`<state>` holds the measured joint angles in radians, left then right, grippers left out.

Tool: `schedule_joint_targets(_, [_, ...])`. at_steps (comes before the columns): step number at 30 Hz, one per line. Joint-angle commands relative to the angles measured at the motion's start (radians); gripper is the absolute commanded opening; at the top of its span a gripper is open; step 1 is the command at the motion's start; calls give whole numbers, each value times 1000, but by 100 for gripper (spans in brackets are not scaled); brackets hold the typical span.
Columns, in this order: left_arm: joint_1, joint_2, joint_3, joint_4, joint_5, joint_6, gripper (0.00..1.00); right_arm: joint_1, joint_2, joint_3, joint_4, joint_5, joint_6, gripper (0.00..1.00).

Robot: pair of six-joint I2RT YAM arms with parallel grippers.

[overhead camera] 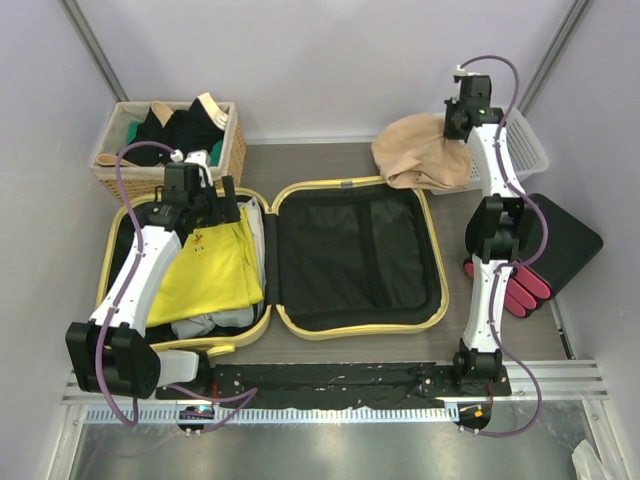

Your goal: Open, take out, and arrange the luggage

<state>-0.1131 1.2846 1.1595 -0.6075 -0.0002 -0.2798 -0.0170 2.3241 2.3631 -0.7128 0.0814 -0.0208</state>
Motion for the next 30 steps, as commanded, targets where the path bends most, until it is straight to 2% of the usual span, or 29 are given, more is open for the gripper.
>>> schedule_joint_targets(1, [6,1,-9,9,-43,31,100,-93,15,91,157,41,15,1])
schedule_joint_targets(3, [6,4,-7,6,-52,36,100,-115,29,94,171,40,19,1])
schedule_joint_targets(11, [6,4,-14,5,-64,37,100,-192,64,44,277,23,212,1])
schedule_joint_targets(15, [6,1,-15,3,-76,42,100,-213,95,64,305,14,243,1])
schedule_joint_targets(29, [6,5,-17,-1,-67,45,100,-230,280,186,415,-69,134,1])
schedule_joint_targets(30, [7,4,-18,-1,-70,47,100,-230,284,191,418,-68,130,5])
